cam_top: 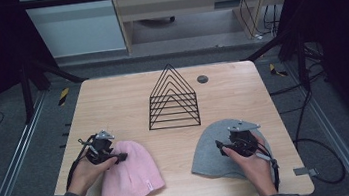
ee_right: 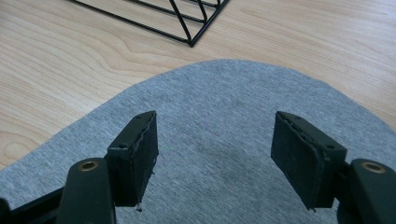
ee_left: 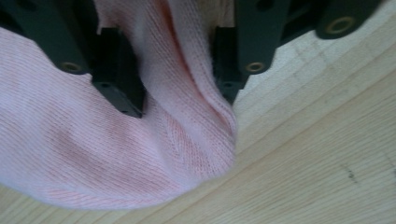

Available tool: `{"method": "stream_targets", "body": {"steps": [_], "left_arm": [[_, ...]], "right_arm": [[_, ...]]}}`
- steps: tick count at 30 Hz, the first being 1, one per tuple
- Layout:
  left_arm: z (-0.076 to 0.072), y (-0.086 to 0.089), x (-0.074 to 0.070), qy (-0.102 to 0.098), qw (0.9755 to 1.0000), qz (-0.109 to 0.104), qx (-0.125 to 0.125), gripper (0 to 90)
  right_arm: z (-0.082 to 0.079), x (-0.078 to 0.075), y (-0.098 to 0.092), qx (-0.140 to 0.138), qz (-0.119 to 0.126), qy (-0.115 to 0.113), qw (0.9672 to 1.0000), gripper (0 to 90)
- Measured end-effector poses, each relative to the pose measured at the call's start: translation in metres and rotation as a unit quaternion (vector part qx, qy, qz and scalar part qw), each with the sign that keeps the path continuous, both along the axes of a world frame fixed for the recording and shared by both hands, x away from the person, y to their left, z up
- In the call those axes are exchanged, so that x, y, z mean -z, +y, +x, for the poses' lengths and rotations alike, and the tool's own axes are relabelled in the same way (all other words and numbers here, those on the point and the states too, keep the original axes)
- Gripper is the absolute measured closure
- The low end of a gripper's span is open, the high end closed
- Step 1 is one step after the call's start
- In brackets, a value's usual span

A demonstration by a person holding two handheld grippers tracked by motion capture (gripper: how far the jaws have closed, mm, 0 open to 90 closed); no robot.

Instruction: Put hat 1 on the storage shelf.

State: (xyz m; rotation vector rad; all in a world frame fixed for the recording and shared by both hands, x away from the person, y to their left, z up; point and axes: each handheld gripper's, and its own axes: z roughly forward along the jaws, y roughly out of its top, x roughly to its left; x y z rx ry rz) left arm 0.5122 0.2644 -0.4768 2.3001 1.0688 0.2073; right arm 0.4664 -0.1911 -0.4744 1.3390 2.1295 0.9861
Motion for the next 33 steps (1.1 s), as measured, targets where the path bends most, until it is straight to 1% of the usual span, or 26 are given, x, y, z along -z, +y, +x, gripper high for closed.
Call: {"method": "stream_targets", "body": {"steps": [1,3,4,7,8,9,10,12,14,16,20,23,24,25,28,30,31,32,33], "left_arm": [[0.0,-0.001,-0.001,0.0,1.0,0.0,0.001,67.2],[-0.001,-0.002,-0.002,-0.004,1.0,0.004,0.004,70.6],[-0.002,-0.002,-0.003,-0.008,0.9999,0.008,0.004,70.6],[-0.006,-0.003,-0.008,-0.024,0.9996,0.012,0.0,73.8],[-0.008,-0.004,-0.011,-0.037,0.9992,0.015,-0.001,74.4],[-0.008,-0.004,-0.011,-0.037,0.9992,0.015,-0.001,74.5],[-0.009,-0.005,-0.013,-0.043,0.9989,0.017,0.002,74.6],[-0.012,-0.006,-0.016,-0.053,0.9984,0.02,0.003,74.7],[-0.016,-0.006,-0.02,-0.064,0.9978,0.017,0.005,75.3],[-0.017,-0.006,-0.022,-0.068,0.9976,0.016,0.005,75.5],[-0.022,-0.006,-0.03,-0.086,0.9963,0.007,0.007,75.9],[-0.026,-0.006,-0.036,-0.101,0.9949,0.004,0.008,76.3],[-0.028,-0.006,-0.038,-0.107,0.9943,0.0,0.007,76.4],[-0.029,-0.006,-0.04,-0.11,0.9939,-0.001,0.006,76.5],[-0.032,-0.005,-0.046,-0.119,0.9928,-0.01,0.01,76.5],[-0.035,-0.004,-0.052,-0.129,0.9915,-0.01,0.012,76.6],[-0.036,-0.004,-0.055,-0.134,0.9908,-0.006,0.013,76.6],[-0.037,-0.004,-0.058,-0.141,0.9899,-0.002,0.015,76.7],[-0.038,-0.005,-0.06,-0.144,0.9894,-0.003,0.018,76.9]], "right_arm": [[0.0,0.0,0.0,0.0,0.0,-0.001,1.0,31.5],[0.0,0.0,0.0,0.0,-0.001,-0.001,1.0,31.5],[0.0,0.0,0.0,0.0,-0.001,-0.001,1.0,31.4],[-0.001,-0.001,-0.001,0.001,-0.001,-0.003,1.0,31.1],[-0.002,-0.002,-0.001,0.002,0.001,-0.005,1.0,31.1],[-0.002,-0.002,-0.001,0.002,0.0,-0.006,1.0,31.1],[-0.002,-0.003,-0.001,0.002,0.004,-0.005,1.0,31.0],[-0.002,-0.003,-0.002,0.001,0.001,-0.007,1.0,30.7],[-0.002,-0.002,-0.002,0.001,-0.003,-0.007,1.0,30.0],[-0.002,-0.003,-0.002,-0.001,-0.007,-0.009,0.9999,29.6],[-0.003,-0.004,-0.001,0.0,-0.007,-0.012,0.9999,29.4],[-0.004,-0.005,0.0,-0.002,-0.012,-0.017,0.9998,28.9],[-0.004,-0.005,0.001,-0.002,-0.013,-0.018,0.9997,28.8],[-0.005,-0.005,0.002,-0.002,-0.017,-0.022,0.9996,28.7],[-0.005,-0.006,0.003,0.0,-0.015,-0.021,0.9997,29.1],[-0.007,-0.008,0.002,-0.003,-0.011,-0.024,0.9996,30.5],[-0.008,-0.01,0.002,-0.002,-0.006,-0.027,0.9996,32.4],[-0.009,-0.011,0.003,-0.005,-0.005,-0.03,0.9995,33.3],[-0.01,-0.013,0.003,-0.008,-0.006,-0.033,0.9994,34.7]]}}
